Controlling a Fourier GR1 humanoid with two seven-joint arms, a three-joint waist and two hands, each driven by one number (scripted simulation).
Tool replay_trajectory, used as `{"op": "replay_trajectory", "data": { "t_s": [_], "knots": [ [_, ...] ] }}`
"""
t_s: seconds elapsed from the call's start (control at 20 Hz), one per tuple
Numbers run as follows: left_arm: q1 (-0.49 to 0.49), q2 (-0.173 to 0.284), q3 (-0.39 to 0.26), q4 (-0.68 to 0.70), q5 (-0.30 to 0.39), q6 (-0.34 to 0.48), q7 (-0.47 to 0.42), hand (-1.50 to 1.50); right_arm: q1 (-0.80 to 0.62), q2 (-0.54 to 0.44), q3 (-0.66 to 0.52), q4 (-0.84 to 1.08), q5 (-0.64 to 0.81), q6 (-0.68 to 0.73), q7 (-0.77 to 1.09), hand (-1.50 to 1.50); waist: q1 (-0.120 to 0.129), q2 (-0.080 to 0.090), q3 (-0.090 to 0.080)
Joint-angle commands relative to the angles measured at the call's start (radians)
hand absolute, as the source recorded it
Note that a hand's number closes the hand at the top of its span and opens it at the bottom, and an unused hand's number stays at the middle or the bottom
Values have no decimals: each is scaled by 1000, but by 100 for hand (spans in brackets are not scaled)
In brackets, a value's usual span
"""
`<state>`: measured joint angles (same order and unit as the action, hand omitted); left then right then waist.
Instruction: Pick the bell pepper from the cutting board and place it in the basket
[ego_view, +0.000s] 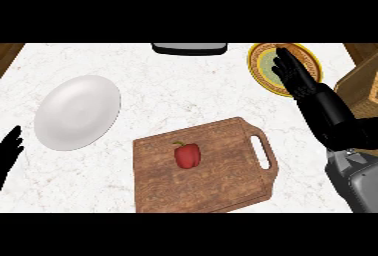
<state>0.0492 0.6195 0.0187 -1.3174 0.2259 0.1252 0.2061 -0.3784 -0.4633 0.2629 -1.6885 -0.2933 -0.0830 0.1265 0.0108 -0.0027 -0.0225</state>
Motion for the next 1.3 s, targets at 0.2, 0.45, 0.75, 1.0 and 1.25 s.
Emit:
{"op": "replay_trajectory", "data": {
  "t_s": [0.2, 0.45, 0.75, 1.0, 1.25],
  "knots": [
    [-41, -221, -151, -13, 14, -9, 21, 0, -241, 280, 254, 27, 25, 52, -8, 150, 56, 20, 18],
    [-31, -275, -206, -2, 9, -33, 18, 0, -315, 421, 542, 126, 188, 124, -69, 150, 66, 17, 18],
    [7, -273, -174, -4, 10, -11, 26, 0, -365, 461, 742, 224, 498, -142, 86, -150, 11, -6, 19],
    [40, -277, -165, -11, 3, 9, 33, 0, -619, 376, 683, 230, 740, -54, 352, -150, -37, -30, 16],
    [47, -278, -157, -49, 5, 13, 50, 0, -831, 355, 624, 164, 730, 216, 584, -150, -35, -24, 19]
  ]
}}
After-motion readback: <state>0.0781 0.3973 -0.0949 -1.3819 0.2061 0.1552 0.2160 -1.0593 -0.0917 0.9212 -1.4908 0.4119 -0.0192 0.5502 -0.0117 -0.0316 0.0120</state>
